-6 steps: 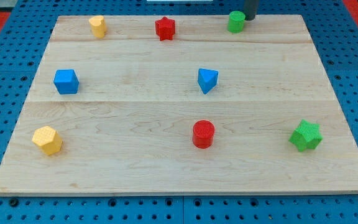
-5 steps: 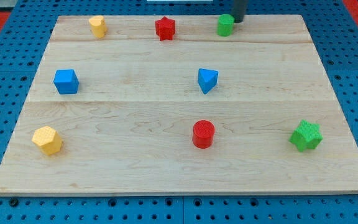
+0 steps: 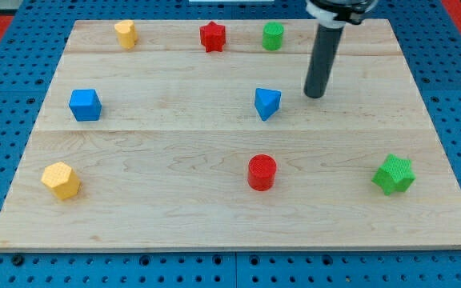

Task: Place blue triangle to the bottom left of the red star

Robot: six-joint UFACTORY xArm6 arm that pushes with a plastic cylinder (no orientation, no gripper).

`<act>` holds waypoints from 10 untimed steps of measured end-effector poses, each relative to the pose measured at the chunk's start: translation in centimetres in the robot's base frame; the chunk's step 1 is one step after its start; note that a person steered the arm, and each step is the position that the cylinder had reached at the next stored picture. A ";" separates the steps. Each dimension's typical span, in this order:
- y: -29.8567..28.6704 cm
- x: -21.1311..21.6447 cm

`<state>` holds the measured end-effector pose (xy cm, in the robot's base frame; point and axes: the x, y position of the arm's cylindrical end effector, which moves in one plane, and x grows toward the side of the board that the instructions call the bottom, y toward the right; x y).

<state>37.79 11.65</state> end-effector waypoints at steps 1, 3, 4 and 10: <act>-2.9 1.5; -11.2 3.0; -14.2 4.4; -16.5 -3.8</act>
